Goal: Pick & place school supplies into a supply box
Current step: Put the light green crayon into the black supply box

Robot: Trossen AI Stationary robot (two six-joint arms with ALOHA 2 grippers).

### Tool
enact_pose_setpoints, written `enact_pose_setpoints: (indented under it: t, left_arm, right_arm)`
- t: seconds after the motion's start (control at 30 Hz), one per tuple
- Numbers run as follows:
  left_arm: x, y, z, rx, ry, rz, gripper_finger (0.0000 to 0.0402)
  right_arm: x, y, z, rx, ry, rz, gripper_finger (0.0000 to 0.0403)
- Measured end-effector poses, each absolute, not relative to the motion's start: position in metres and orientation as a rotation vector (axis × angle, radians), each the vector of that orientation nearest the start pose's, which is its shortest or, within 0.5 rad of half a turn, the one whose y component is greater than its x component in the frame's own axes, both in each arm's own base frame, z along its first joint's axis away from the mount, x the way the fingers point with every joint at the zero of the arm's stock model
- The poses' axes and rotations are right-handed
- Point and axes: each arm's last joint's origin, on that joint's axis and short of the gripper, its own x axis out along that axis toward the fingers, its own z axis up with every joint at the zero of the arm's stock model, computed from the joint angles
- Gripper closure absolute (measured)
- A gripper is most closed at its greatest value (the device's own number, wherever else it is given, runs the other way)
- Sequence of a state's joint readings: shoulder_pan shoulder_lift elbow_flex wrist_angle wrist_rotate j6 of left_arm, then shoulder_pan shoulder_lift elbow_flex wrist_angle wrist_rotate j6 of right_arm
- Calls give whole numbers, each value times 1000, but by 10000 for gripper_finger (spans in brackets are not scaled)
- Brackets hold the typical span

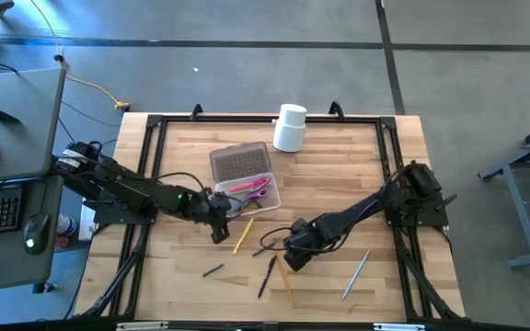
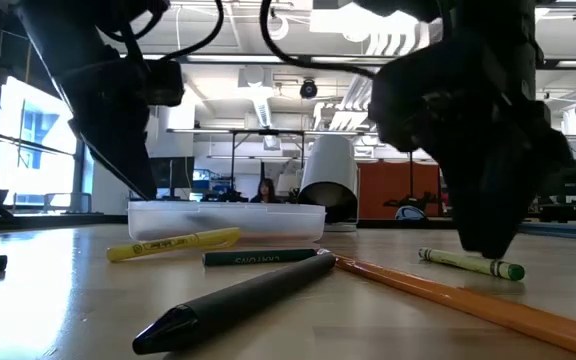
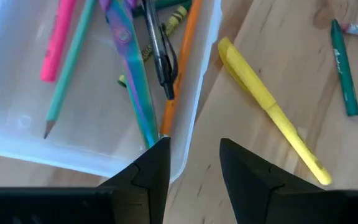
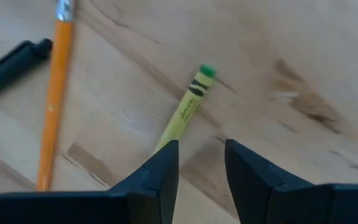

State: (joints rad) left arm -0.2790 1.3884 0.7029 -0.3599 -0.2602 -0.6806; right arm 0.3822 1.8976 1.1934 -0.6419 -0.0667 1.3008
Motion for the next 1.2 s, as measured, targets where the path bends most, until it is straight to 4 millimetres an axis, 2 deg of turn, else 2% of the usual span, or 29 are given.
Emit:
enact_pose_setpoints:
  t: [0.3, 0.57, 0.8, 1.2]
  left_arm:
    - [244, -46, 171, -347, 976, 313, 229]
    - [244, -47, 171, -341, 985, 281, 229]
    - [245, -48, 172, -354, 971, 271, 229]
    - [245, -50, 172, -400, 986, 250, 229]
  right_arm:
    - [331, 138, 145, 893, 1306, -485, 289]
    - [339, 136, 148, 914, 1232, -456, 289]
    - [349, 120, 149, 883, 1154, -452, 289]
    - [347, 120, 148, 846, 1211, -393, 289]
